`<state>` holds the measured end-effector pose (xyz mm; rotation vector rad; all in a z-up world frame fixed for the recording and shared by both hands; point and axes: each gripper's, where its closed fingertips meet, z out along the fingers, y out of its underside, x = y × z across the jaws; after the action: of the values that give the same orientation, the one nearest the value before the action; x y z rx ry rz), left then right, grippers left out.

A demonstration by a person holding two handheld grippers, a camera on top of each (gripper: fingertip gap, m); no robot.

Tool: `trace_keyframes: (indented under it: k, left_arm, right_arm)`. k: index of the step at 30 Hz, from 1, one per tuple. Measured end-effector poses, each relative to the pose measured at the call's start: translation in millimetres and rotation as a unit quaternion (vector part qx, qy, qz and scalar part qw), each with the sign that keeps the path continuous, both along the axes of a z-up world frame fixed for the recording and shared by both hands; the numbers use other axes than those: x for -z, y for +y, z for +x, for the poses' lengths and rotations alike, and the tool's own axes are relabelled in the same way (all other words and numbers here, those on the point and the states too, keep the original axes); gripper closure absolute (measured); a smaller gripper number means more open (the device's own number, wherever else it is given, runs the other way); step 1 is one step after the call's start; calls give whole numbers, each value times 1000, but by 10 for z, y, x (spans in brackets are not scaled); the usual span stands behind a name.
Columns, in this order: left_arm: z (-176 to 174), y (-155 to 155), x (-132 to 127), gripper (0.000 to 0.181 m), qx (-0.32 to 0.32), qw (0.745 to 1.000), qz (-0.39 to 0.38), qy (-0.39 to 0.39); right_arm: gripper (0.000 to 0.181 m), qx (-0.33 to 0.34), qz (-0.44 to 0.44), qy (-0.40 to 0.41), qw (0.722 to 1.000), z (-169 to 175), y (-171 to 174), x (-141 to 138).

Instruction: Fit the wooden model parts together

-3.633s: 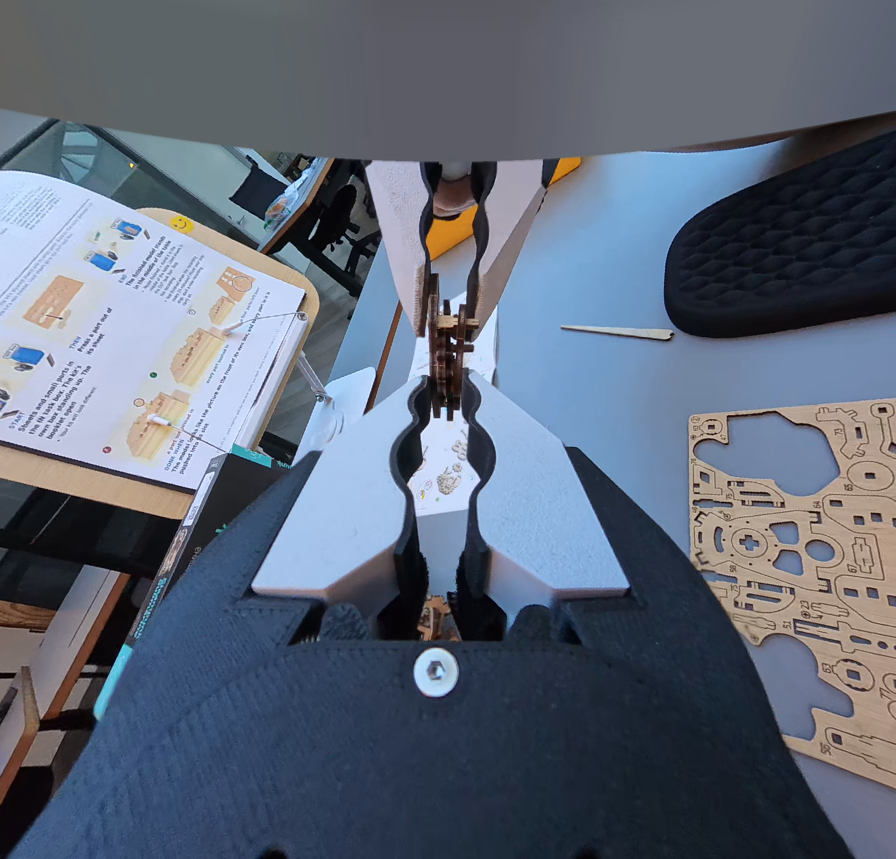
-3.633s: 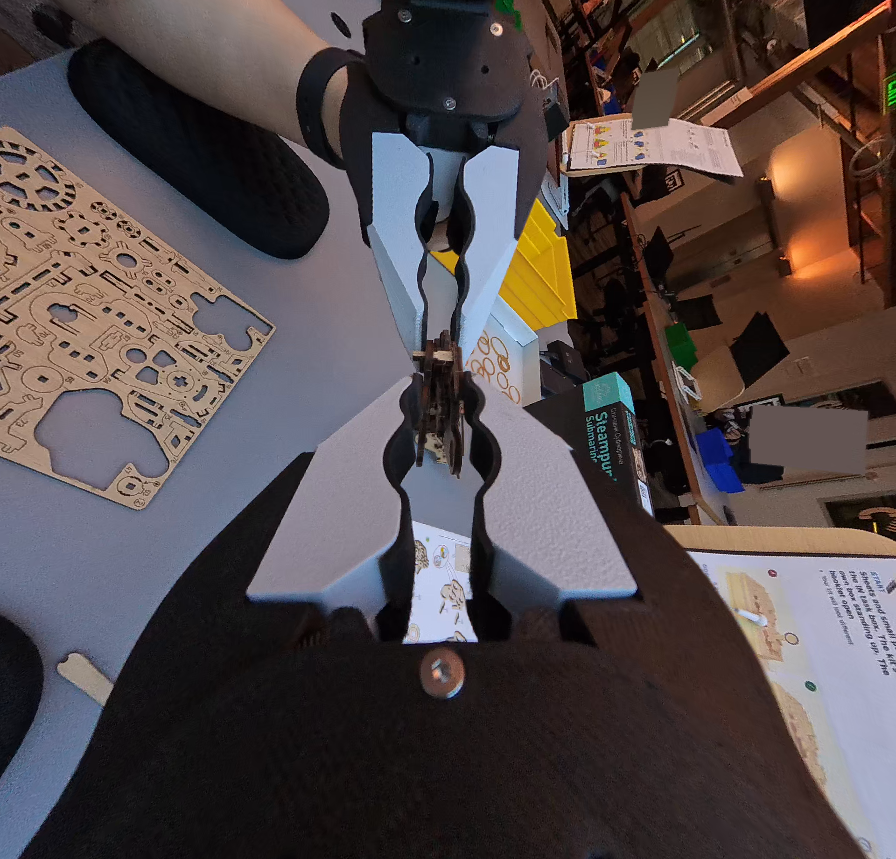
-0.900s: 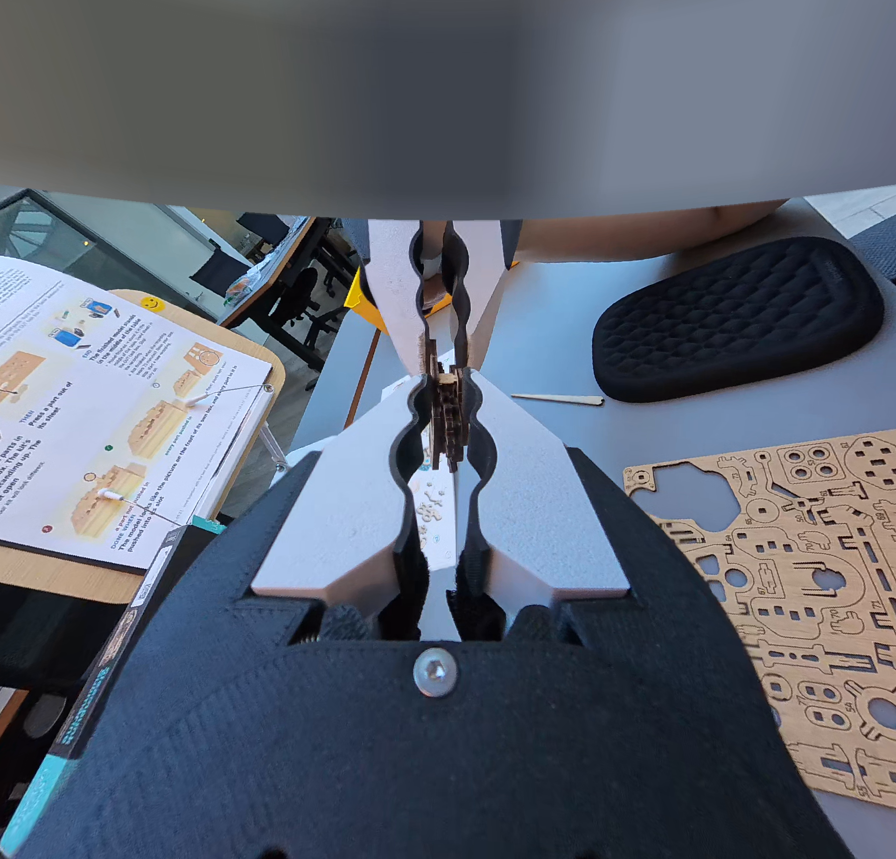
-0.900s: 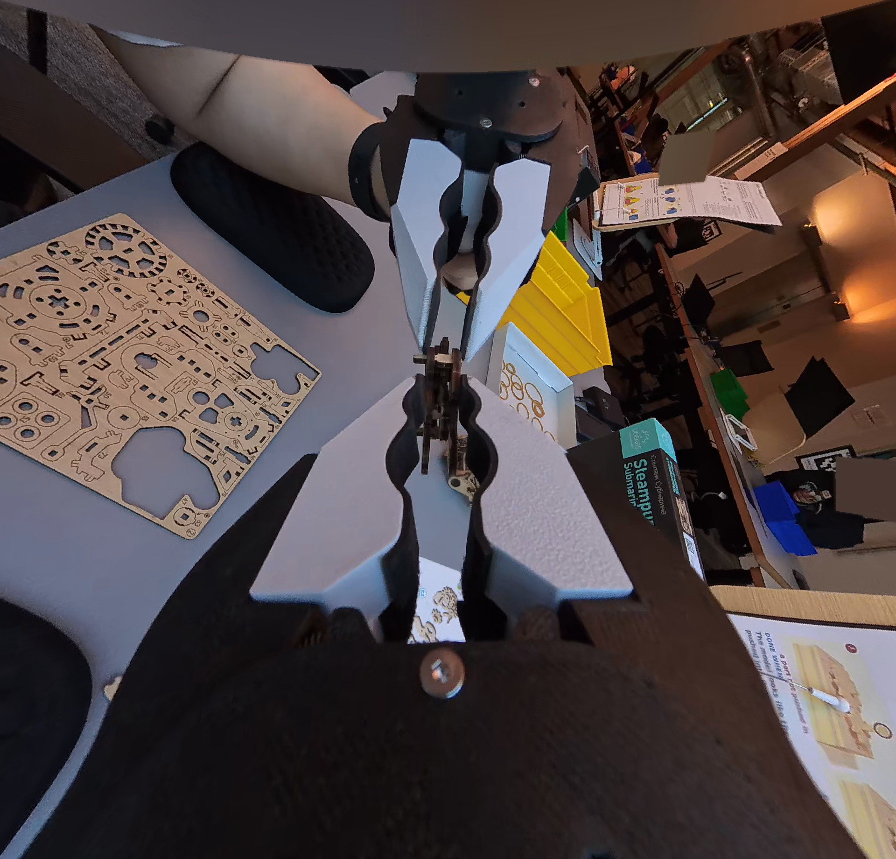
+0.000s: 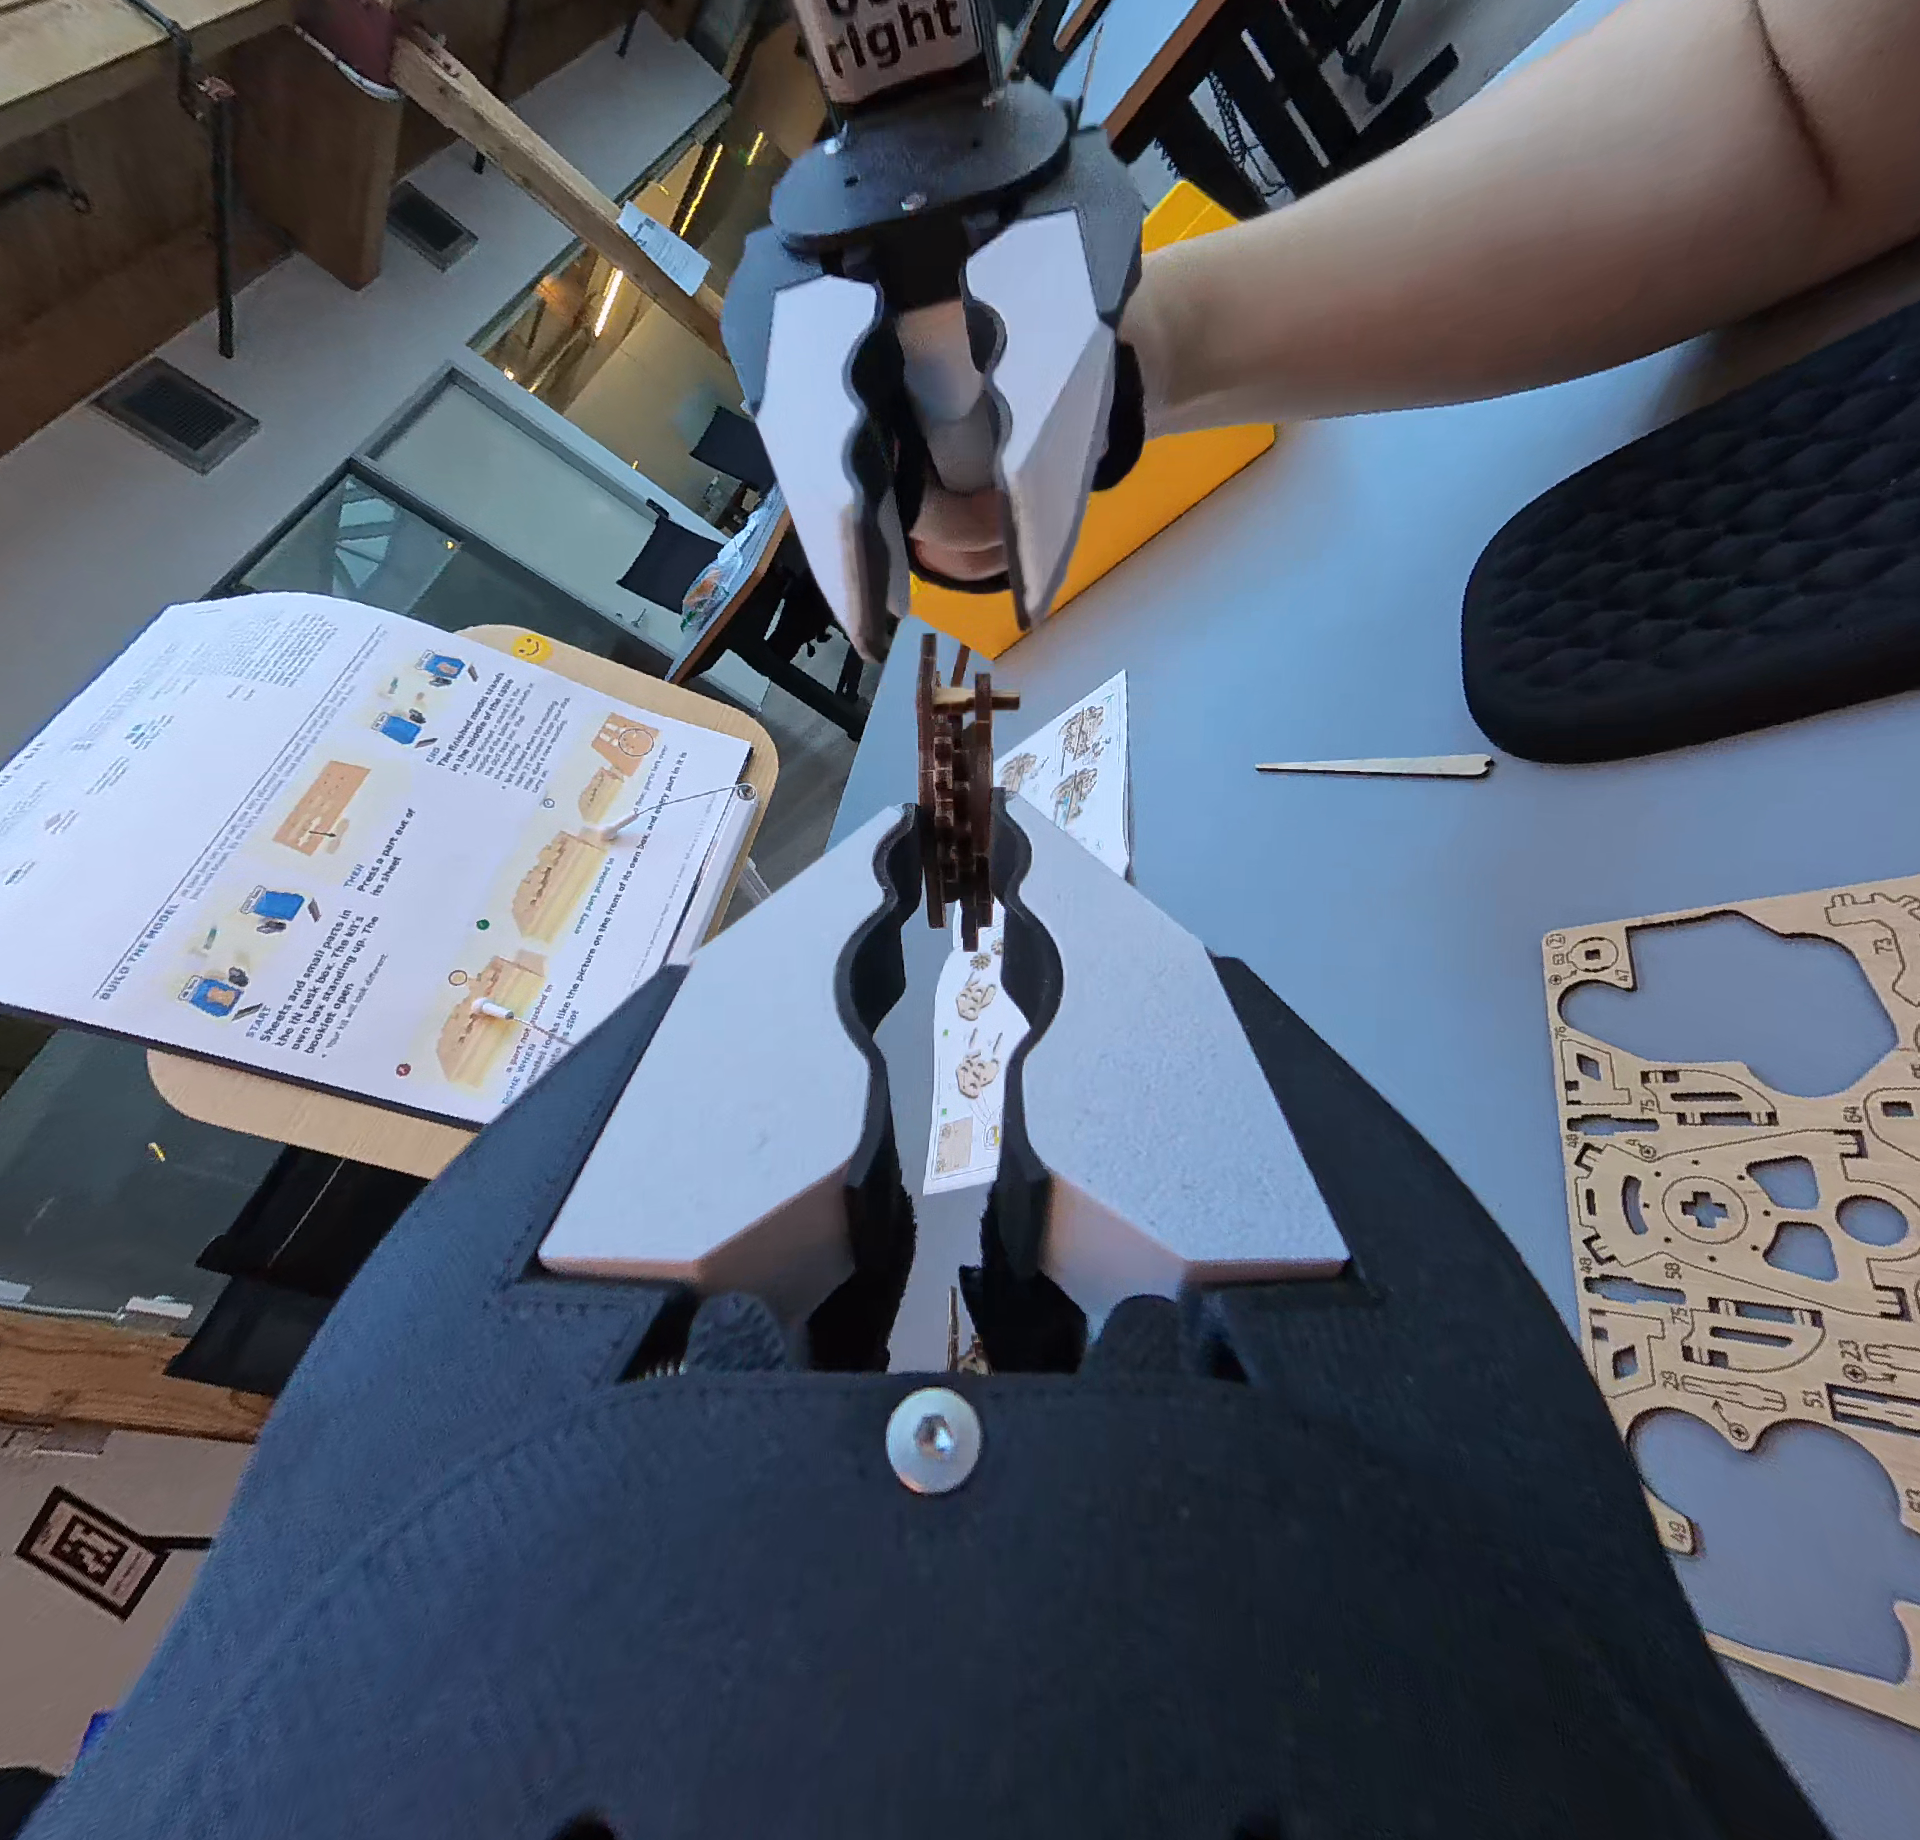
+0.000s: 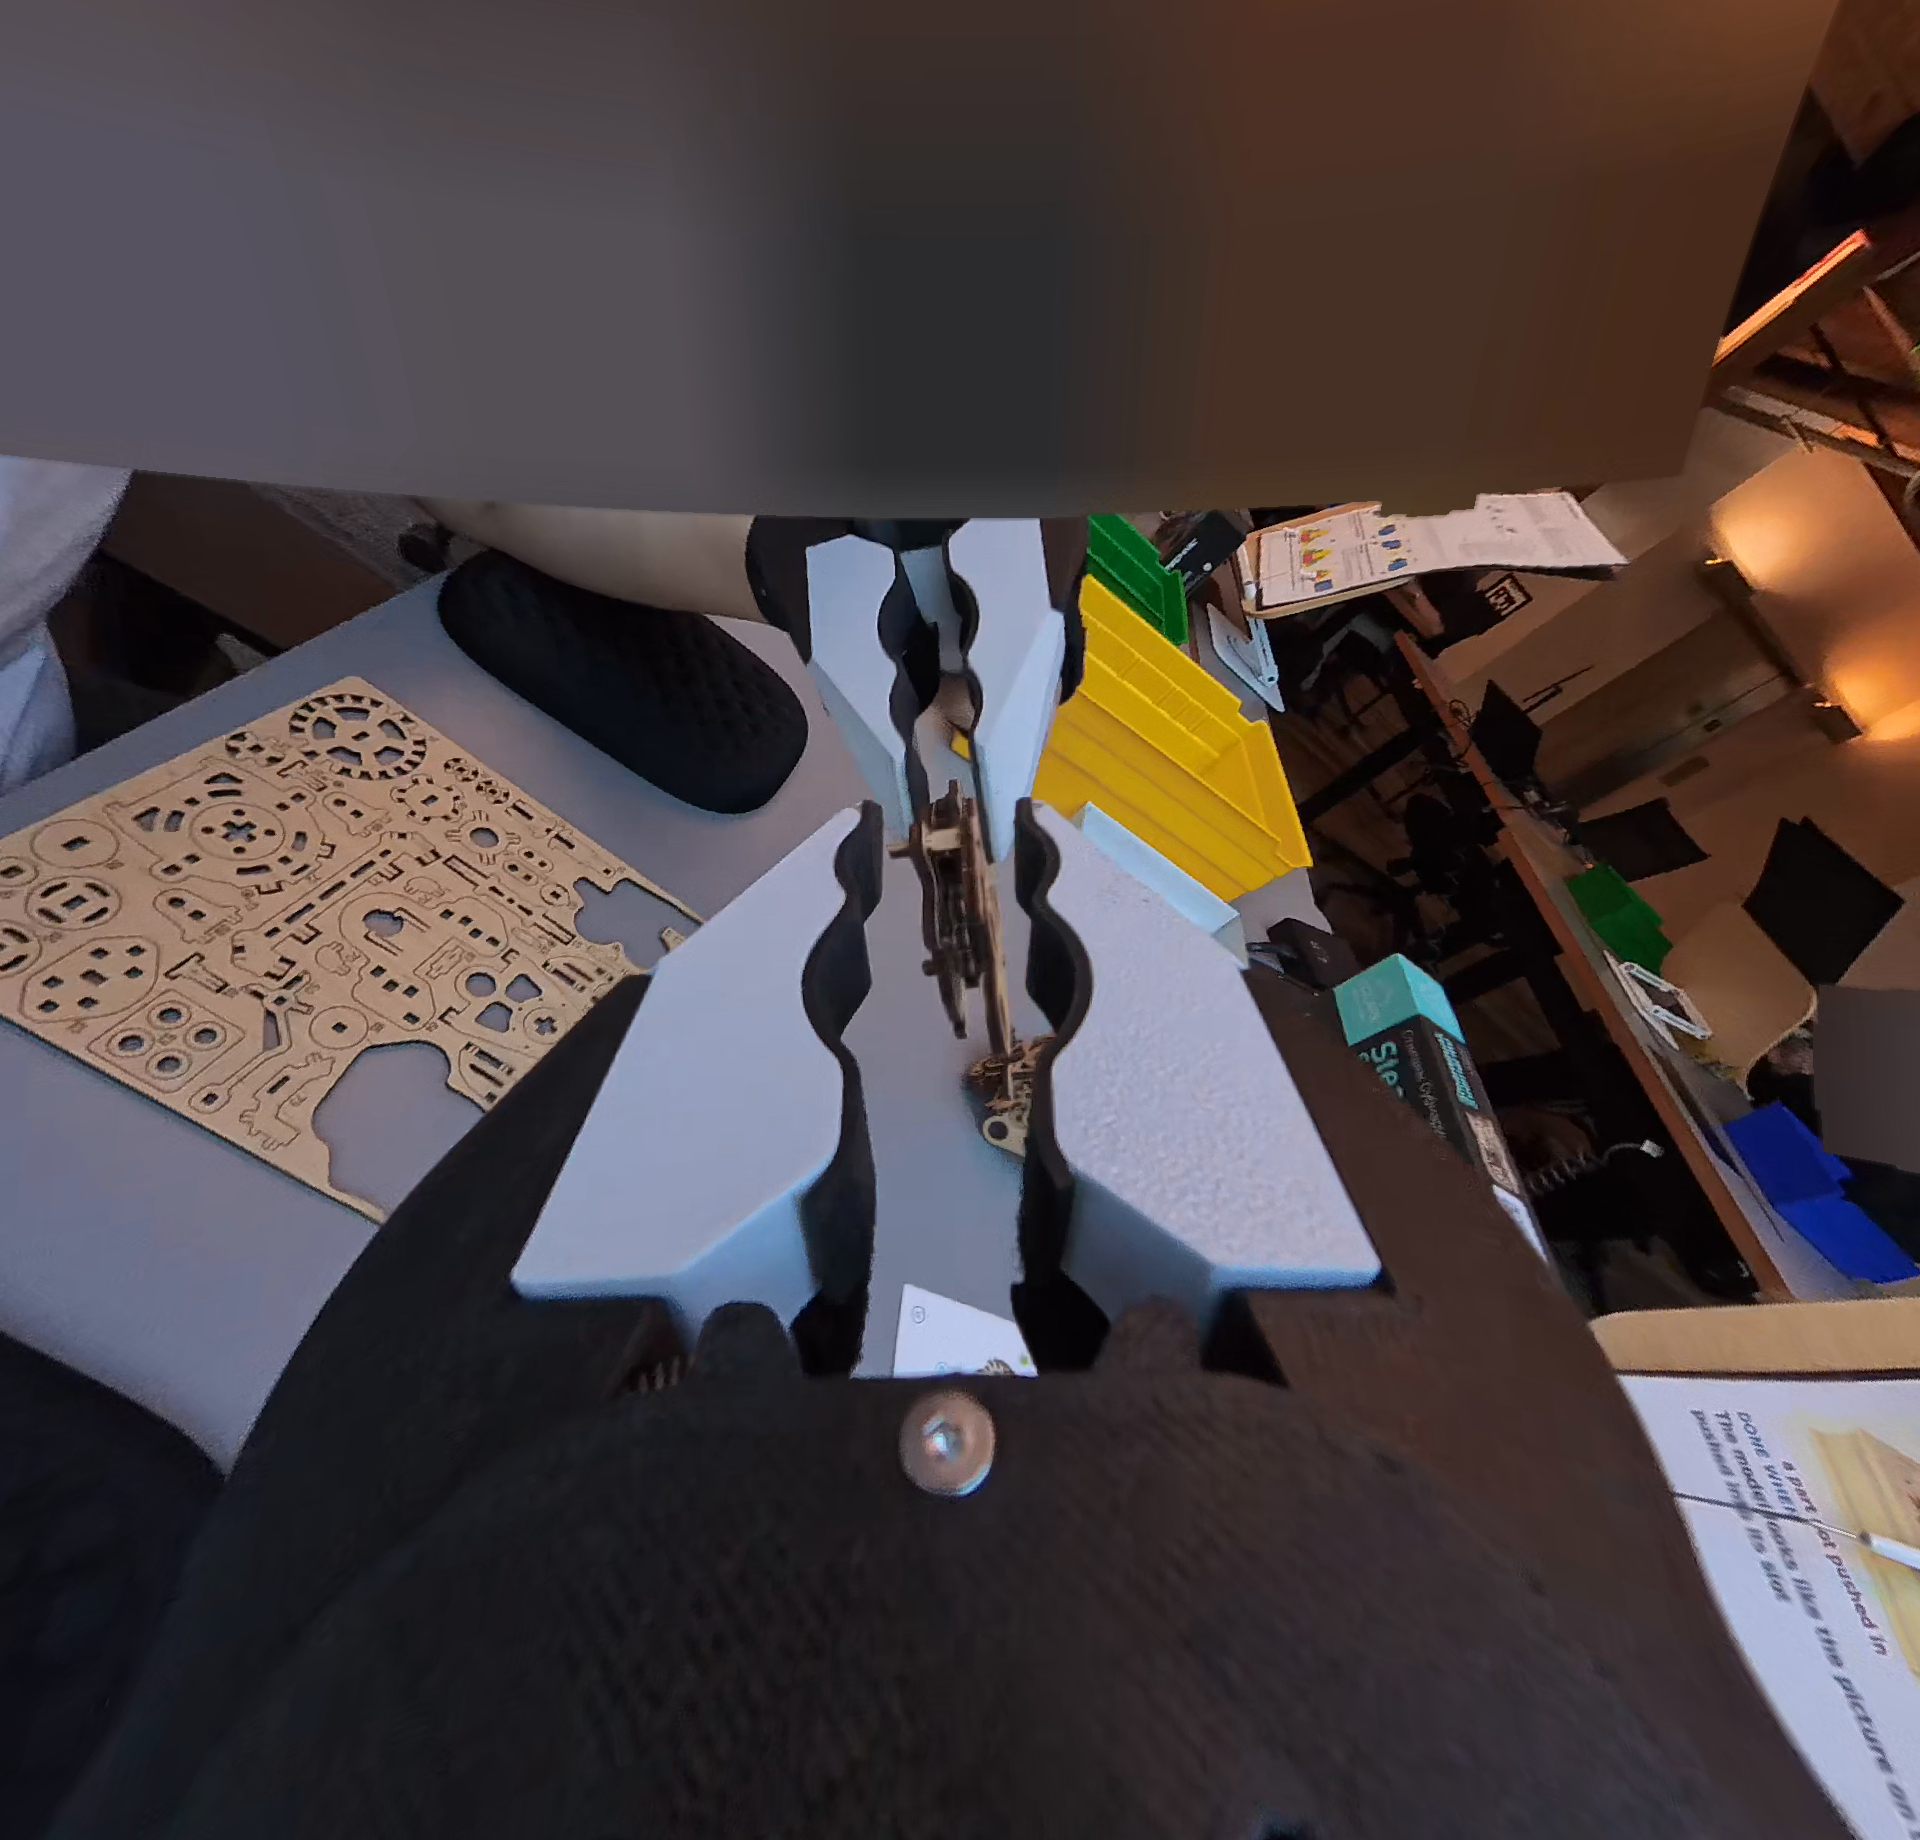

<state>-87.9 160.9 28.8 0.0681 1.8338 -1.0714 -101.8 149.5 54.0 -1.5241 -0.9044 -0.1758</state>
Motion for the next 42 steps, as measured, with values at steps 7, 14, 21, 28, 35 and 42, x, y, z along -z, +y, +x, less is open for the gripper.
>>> trace_keyframes:
  k: [7,14,21,28,35,42]
  left_arm:
    - [21,3,43,171,-7,1000,7,10]
    - [2,-16,44,171,-4,1000,11,9]
    - [20,11,54,172,-15,1000,26,0]
    - [24,8,92,172,-18,999,42,0]
    - [20,13,77,171,-1,1000,8,29]
    - [19,4,34,172,12,999,-27,41]
  right_arm:
    - [168,73,-22,-88,993,20,142,137]
    - [169,62,-25,-86,994,-2,118,149]
    - [170,55,-16,-74,996,4,142,158]
    - [171,42,-27,-50,997,5,137,191]
    - [168,25,-25,-23,999,21,130,159]
    - [169,39,-5,-64,997,44,81,118]
